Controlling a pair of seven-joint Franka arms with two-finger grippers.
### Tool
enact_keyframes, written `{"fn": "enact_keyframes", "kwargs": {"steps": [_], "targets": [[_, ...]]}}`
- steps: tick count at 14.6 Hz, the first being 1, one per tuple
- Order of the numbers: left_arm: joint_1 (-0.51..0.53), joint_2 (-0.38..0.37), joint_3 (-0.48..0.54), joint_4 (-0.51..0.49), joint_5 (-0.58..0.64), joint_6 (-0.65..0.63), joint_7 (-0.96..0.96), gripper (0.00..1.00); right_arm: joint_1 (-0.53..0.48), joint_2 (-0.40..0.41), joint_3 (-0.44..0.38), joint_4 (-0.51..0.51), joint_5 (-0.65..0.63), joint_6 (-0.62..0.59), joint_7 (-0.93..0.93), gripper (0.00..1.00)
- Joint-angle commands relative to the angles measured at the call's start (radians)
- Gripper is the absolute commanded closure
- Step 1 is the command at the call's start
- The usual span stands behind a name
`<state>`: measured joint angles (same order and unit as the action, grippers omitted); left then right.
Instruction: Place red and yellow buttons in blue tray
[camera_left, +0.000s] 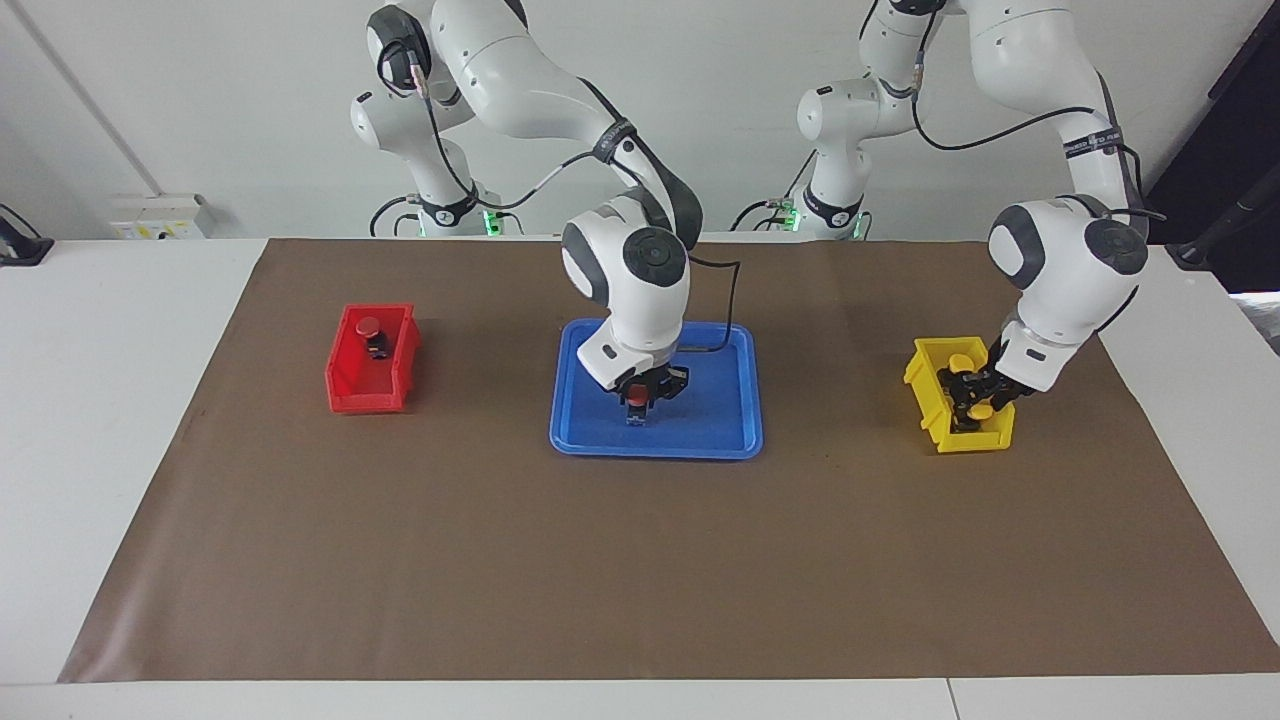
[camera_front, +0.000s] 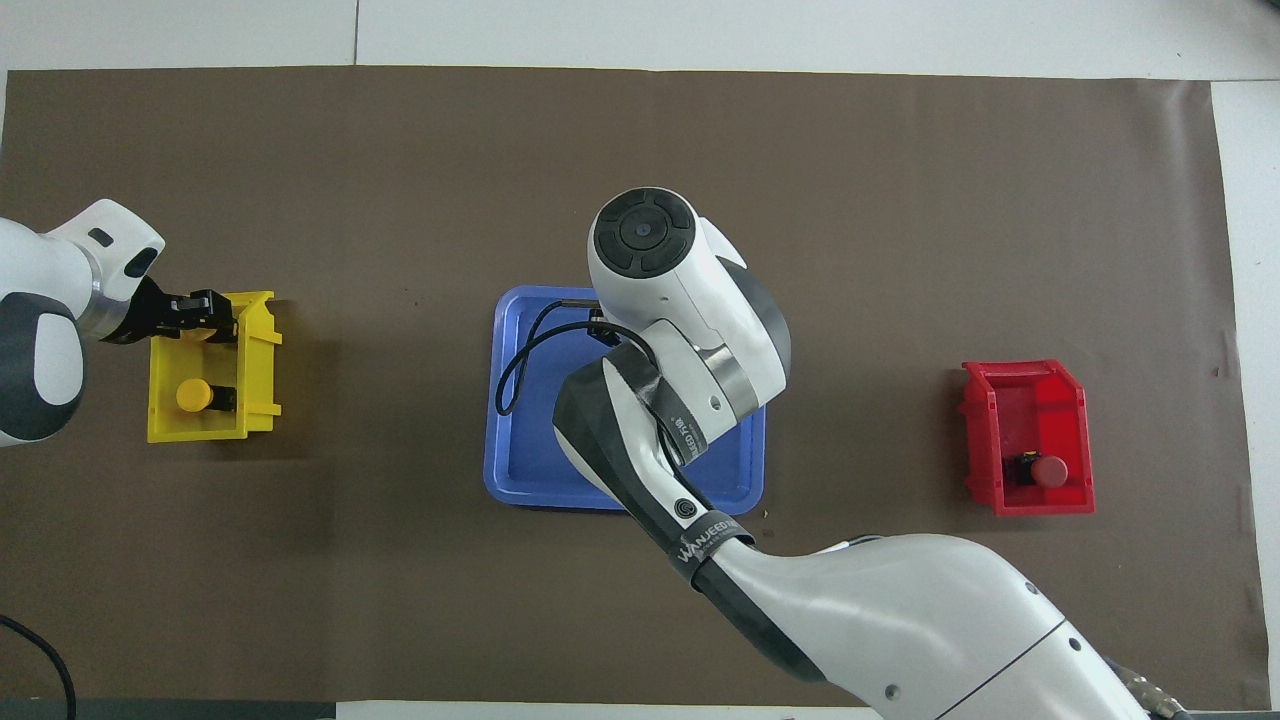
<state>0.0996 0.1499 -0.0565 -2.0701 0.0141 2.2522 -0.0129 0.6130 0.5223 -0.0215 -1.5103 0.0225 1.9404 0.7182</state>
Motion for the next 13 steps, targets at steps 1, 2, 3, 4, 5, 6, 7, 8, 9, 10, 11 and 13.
{"fn": "enact_keyframes", "kwargs": {"steps": [1, 2, 3, 4, 5, 6, 7, 8, 9, 10, 11, 13], "targets": [[0.011, -0.006, -0.006, -0.016, 0.014, 0.03, 0.011, 0.84, 0.004, -0.044, -0.002, -0.066, 0.017, 0.024, 0.012, 0.79], [0.012, -0.004, -0.006, -0.015, 0.014, 0.029, 0.011, 0.93, 0.004, -0.045, -0.002, -0.079, 0.017, 0.035, 0.01, 0.77], [0.012, -0.003, -0.006, -0.004, 0.014, 0.021, 0.011, 0.99, 0.004, -0.047, -0.002, -0.086, 0.017, 0.047, 0.01, 0.72], [0.012, 0.0, -0.005, 0.027, 0.014, 0.009, 0.01, 0.99, 0.004, -0.048, -0.002, -0.091, 0.017, 0.06, 0.01, 0.64], [0.012, -0.001, -0.005, 0.059, 0.014, -0.029, 0.005, 0.99, 0.004, -0.048, -0.002, -0.091, 0.017, 0.066, 0.006, 0.52], [0.011, -0.004, -0.005, 0.123, 0.014, -0.105, 0.004, 0.99, 0.004, -0.048, -0.002, -0.09, 0.014, 0.069, 0.001, 0.45], [0.009, -0.004, -0.005, 0.205, 0.015, -0.209, 0.004, 0.99, 0.002, -0.047, -0.002, -0.082, 0.008, 0.069, -0.002, 0.42], [0.003, -0.003, -0.005, 0.297, 0.017, -0.308, 0.002, 0.99, 0.001, -0.047, -0.002, -0.073, 0.005, 0.069, -0.002, 0.39], [-0.003, -0.001, -0.005, 0.379, 0.017, -0.388, -0.001, 0.99, -0.004, -0.048, -0.002, -0.067, 0.004, 0.071, -0.006, 0.36], [-0.012, 0.002, -0.009, 0.446, 0.017, -0.46, -0.028, 0.99, -0.01, -0.05, -0.003, -0.044, 0.004, 0.06, -0.017, 0.35], [-0.047, 0.0, -0.009, 0.471, 0.011, -0.485, -0.1, 0.99, -0.018, -0.059, -0.009, -0.019, 0.002, 0.048, -0.02, 0.33], [-0.16, 0.0, -0.012, 0.45, 0.006, -0.45, -0.313, 0.99, -0.083, -0.12, -0.012, -0.014, 0.002, 0.02, -0.092, 0.33]]}}
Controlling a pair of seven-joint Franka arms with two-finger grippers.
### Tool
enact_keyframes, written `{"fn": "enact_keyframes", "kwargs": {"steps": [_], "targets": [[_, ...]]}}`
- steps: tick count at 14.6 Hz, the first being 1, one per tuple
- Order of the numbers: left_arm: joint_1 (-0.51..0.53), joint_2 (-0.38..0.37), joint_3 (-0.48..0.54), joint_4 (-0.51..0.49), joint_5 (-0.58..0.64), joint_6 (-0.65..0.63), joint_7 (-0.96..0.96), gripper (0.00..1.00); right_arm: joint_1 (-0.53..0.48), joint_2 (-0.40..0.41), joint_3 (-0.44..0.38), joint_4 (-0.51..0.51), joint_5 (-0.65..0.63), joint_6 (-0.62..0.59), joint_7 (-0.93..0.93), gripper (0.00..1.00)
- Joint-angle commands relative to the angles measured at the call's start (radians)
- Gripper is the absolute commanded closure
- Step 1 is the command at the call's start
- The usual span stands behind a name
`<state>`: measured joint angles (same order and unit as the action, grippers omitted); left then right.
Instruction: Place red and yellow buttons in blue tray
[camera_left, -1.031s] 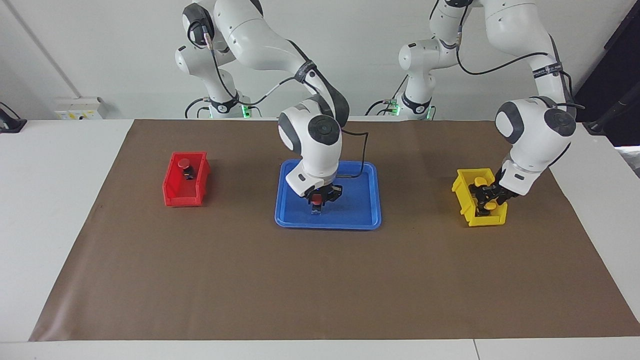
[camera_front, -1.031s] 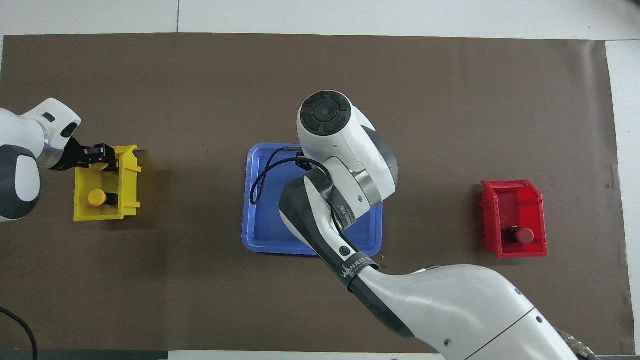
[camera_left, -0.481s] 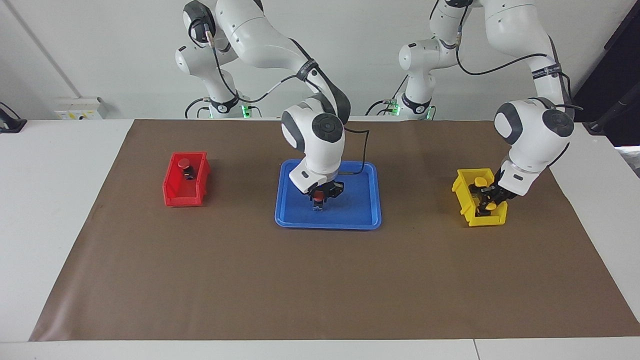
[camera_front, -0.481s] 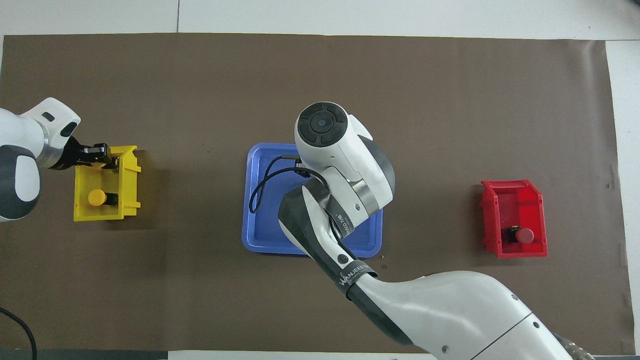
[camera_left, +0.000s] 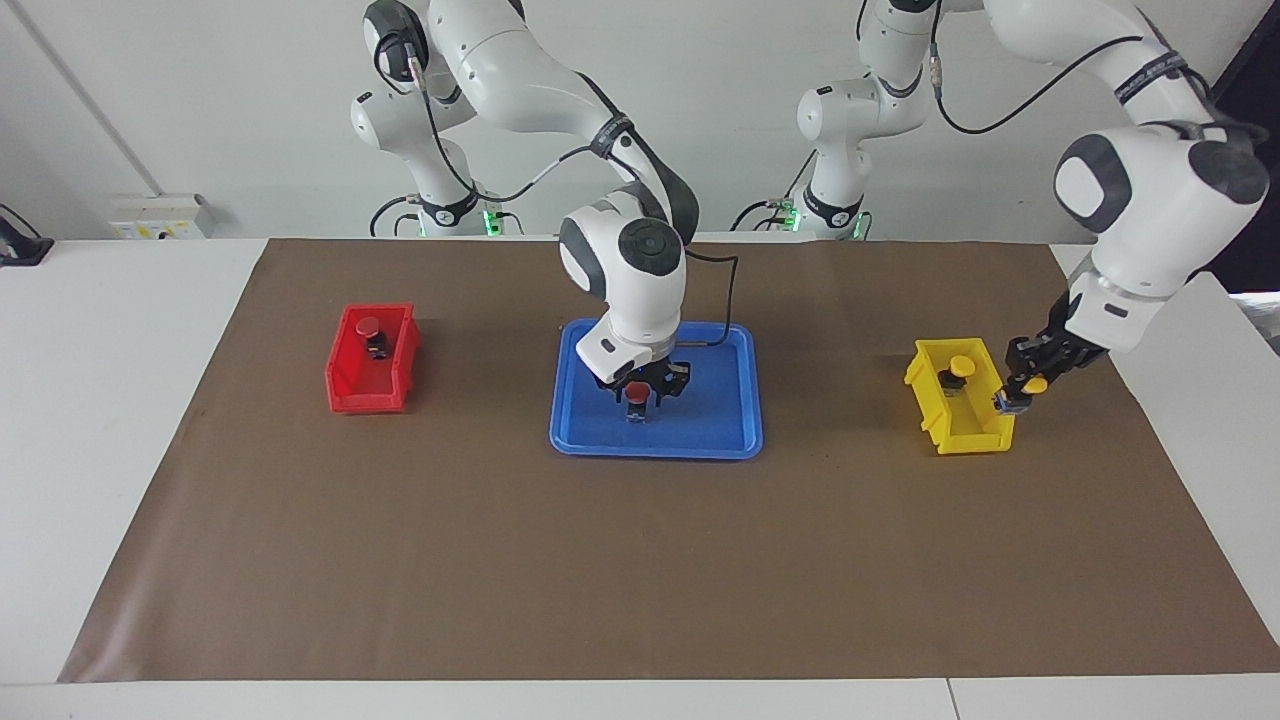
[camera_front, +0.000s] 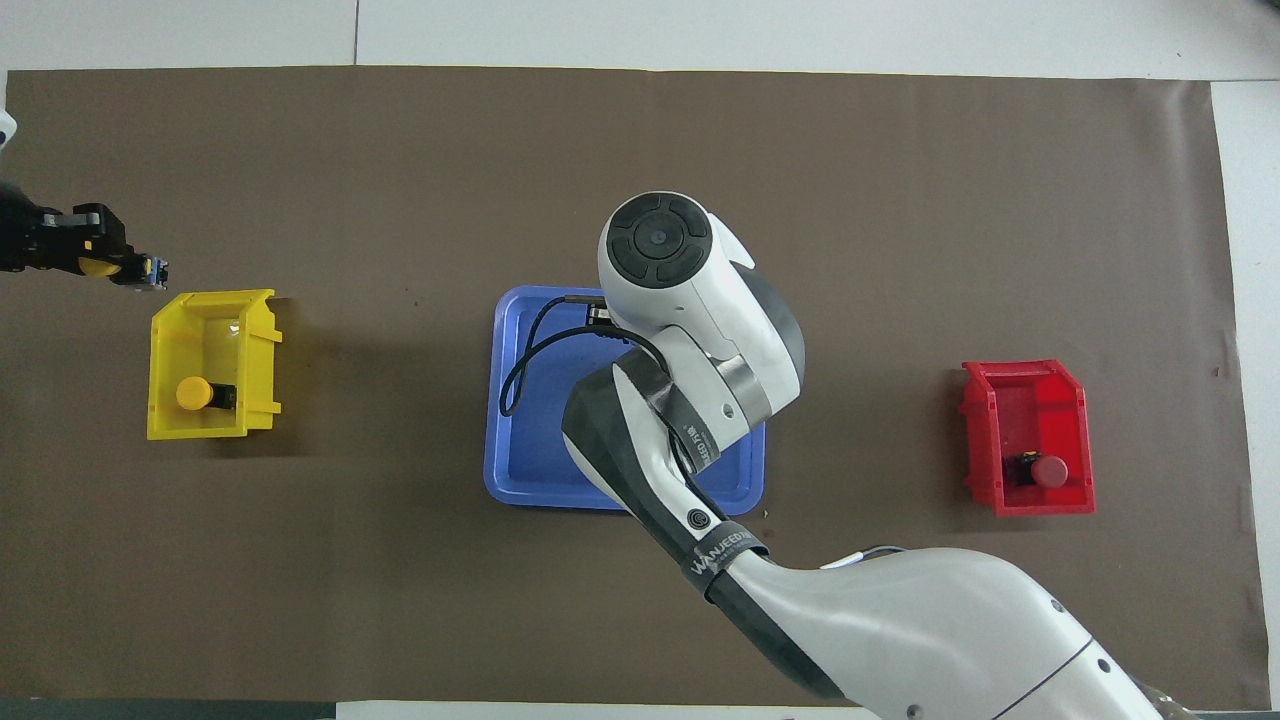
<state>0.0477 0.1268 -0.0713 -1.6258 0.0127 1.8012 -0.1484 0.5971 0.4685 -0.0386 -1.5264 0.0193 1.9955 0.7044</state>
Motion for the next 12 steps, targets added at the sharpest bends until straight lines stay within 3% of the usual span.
{"fn": "enact_keyframes", "kwargs": {"steps": [1, 4, 9, 12], "targets": [[-0.164, 0.019, -0.001, -0.026, 0.006, 0.041, -0.276, 0.99, -0.123, -0.108, 0.006, -0.014, 0.005, -0.053, -0.17, 0.33], [-0.329, 0.04, 0.001, -0.062, -0.039, 0.121, -0.452, 0.99, -0.288, -0.247, 0.005, -0.108, 0.005, -0.139, -0.386, 0.25], [-0.486, 0.132, 0.001, -0.068, -0.042, 0.208, -0.554, 0.99, -0.519, -0.591, 0.006, -0.573, 0.01, -0.034, -0.689, 0.22], [-0.551, 0.162, 0.001, -0.072, -0.042, 0.263, -0.6, 0.99, -0.594, -0.688, 0.005, -0.765, 0.01, 0.043, -0.785, 0.22]]}}
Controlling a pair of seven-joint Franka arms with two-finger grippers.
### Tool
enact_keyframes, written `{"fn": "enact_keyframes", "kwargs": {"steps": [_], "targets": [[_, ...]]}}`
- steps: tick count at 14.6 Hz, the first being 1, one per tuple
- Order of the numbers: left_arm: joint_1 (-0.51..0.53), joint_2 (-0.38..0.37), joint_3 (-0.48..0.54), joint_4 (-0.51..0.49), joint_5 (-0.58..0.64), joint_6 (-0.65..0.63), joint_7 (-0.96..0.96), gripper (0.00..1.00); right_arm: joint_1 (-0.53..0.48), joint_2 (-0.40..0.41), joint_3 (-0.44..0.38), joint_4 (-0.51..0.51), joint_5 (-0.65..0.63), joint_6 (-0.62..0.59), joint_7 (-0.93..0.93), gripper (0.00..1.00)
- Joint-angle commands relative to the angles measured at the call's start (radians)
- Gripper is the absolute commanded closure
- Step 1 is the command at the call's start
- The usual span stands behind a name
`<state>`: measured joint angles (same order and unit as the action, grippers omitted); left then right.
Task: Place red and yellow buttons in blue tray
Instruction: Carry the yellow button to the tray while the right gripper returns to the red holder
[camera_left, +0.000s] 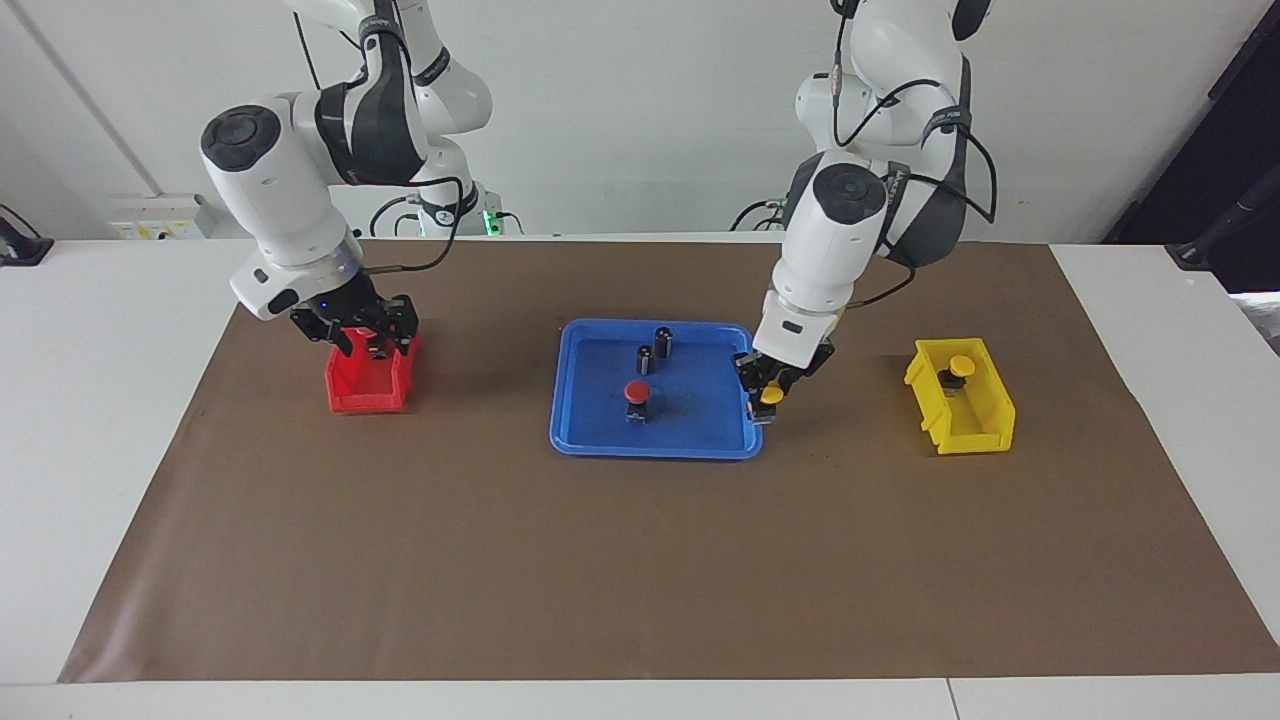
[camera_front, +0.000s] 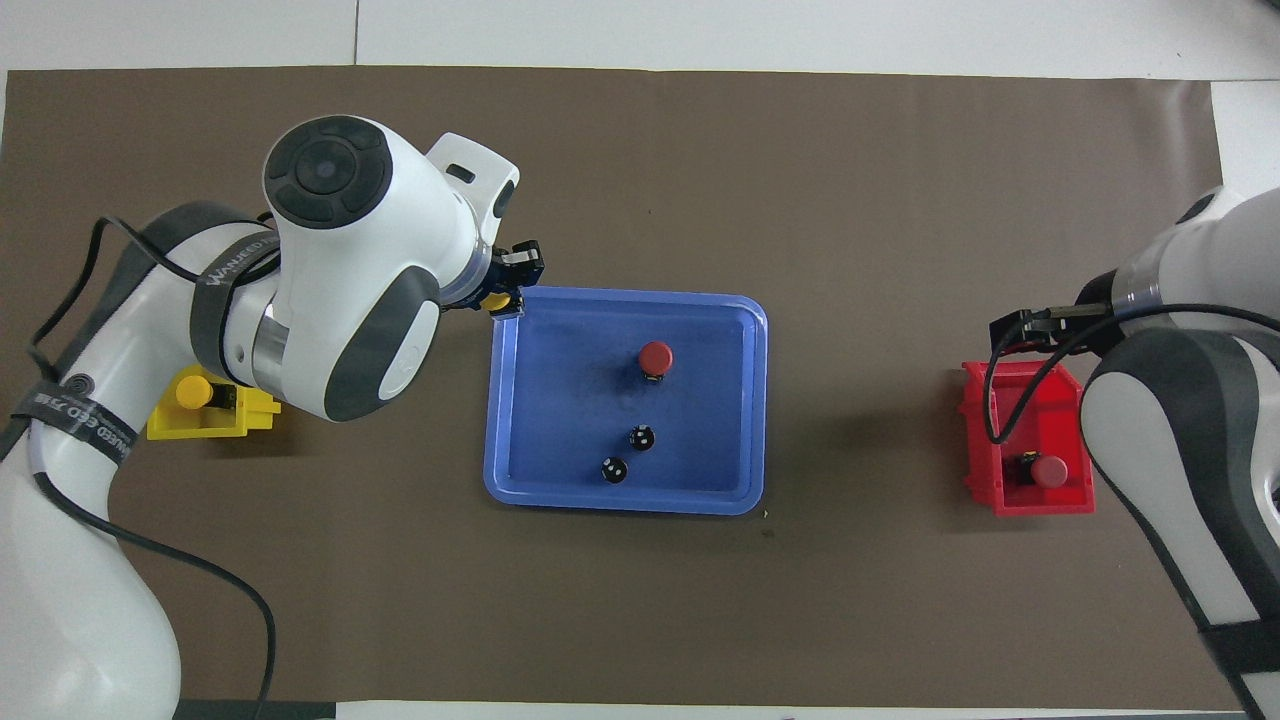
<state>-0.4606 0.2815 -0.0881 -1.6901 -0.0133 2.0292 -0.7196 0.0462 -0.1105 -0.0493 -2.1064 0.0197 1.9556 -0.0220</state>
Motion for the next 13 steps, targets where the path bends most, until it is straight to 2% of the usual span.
{"fn": "enact_keyframes", "kwargs": {"steps": [1, 5, 11, 12, 13], "targets": [[-0.068, 0.024, 0.018, -0.003, -0.016, 0.04, -0.03, 0.99, -0.063, -0.13, 0.016, -0.229, 0.009, 0.097, -0.079, 0.22], [-0.134, 0.08, 0.021, -0.003, -0.011, 0.051, -0.06, 0.99, -0.127, -0.162, 0.016, -0.319, 0.009, 0.129, -0.151, 0.22], [-0.158, 0.091, 0.021, -0.032, -0.007, 0.051, -0.07, 0.99, -0.149, -0.166, 0.014, -0.414, 0.009, 0.229, -0.233, 0.22], [-0.159, 0.091, 0.021, -0.039, -0.007, 0.054, -0.07, 0.98, -0.15, -0.164, 0.014, -0.415, 0.009, 0.232, -0.248, 0.22], [-0.159, 0.091, 0.021, -0.042, -0.005, 0.057, -0.07, 0.92, -0.16, -0.163, 0.014, -0.417, 0.009, 0.235, -0.263, 0.22]]}}
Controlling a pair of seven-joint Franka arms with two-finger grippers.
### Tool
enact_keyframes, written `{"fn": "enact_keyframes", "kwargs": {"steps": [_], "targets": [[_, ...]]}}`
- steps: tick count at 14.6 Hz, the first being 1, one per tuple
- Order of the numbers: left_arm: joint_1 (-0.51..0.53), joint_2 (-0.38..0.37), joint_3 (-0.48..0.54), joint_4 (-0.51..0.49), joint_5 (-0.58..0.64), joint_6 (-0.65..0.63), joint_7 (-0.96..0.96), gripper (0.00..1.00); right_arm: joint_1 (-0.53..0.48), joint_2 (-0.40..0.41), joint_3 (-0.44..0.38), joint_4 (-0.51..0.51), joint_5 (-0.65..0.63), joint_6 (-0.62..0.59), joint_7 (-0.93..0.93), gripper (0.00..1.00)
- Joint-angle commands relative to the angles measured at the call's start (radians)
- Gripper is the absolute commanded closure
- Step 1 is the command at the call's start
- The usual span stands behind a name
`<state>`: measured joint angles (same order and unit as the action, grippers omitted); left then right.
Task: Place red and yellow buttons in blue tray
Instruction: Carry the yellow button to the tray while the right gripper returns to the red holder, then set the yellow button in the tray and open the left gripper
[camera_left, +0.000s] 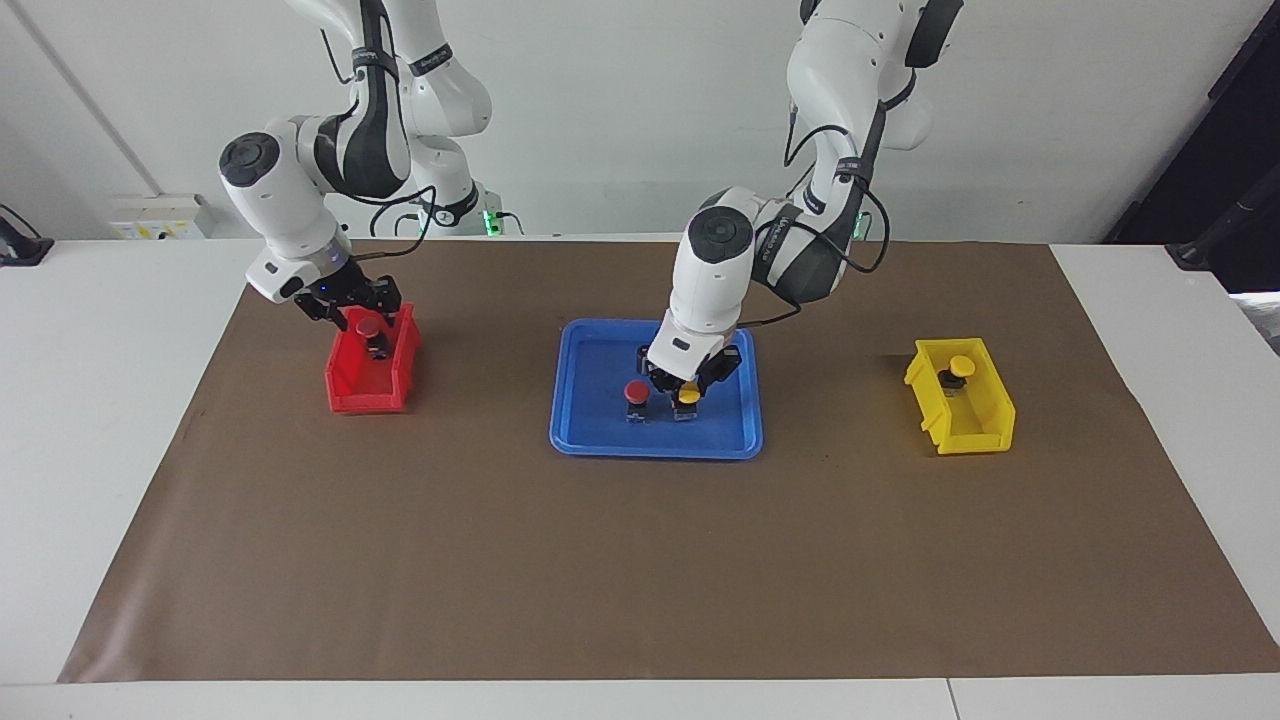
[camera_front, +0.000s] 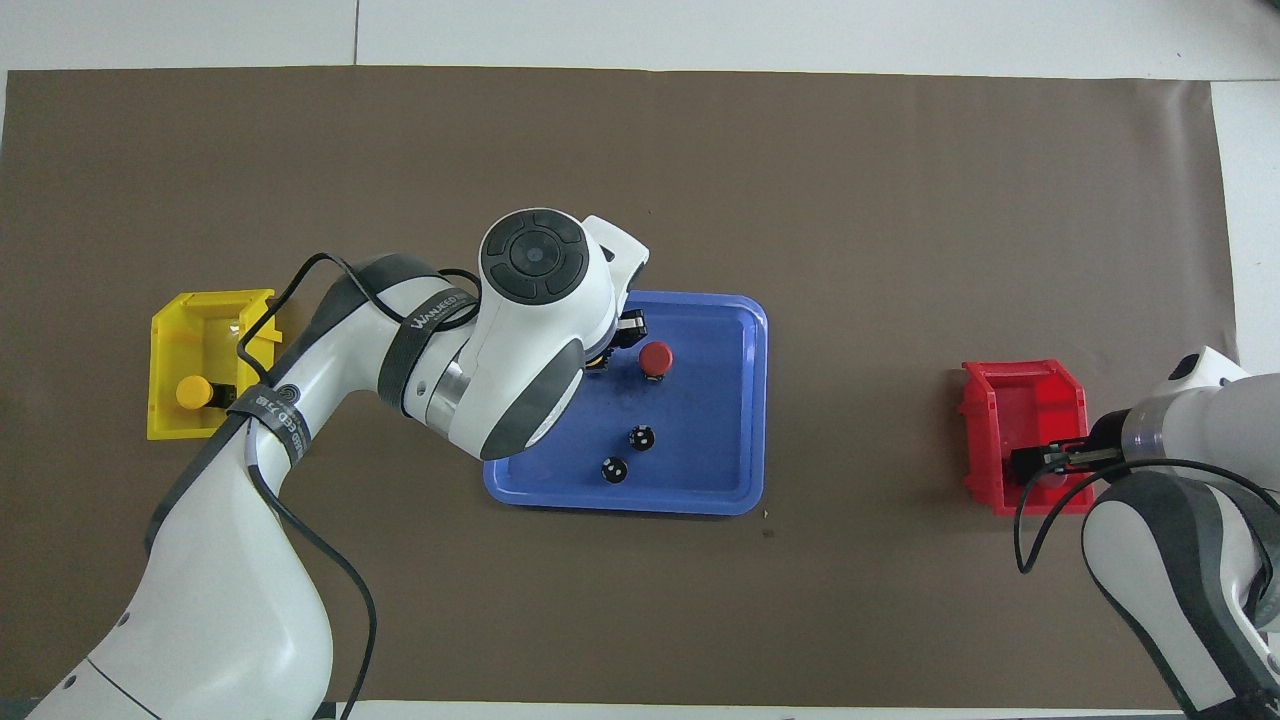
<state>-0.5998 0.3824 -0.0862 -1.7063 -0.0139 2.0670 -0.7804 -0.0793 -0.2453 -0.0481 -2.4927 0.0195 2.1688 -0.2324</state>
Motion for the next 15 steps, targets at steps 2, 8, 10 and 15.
{"fn": "enact_keyframes", "kwargs": {"steps": [2, 8, 10, 15], "targets": [[-0.032, -0.01, 0.019, -0.036, -0.006, 0.034, -0.01, 0.84, -0.043, -0.028, 0.013, -0.047, 0.01, 0.04, -0.065, 0.22], [-0.031, -0.016, 0.025, -0.016, -0.004, 0.026, -0.011, 0.36, -0.042, -0.017, 0.014, -0.066, 0.01, 0.049, -0.071, 0.28], [-0.026, -0.028, 0.026, -0.007, -0.003, -0.008, -0.011, 0.15, -0.037, -0.017, 0.014, -0.069, 0.01, 0.052, -0.071, 0.32], [0.098, -0.137, 0.046, -0.001, 0.042, -0.168, 0.129, 0.0, -0.039, -0.019, 0.014, -0.092, 0.01, 0.066, -0.073, 0.36]]}}
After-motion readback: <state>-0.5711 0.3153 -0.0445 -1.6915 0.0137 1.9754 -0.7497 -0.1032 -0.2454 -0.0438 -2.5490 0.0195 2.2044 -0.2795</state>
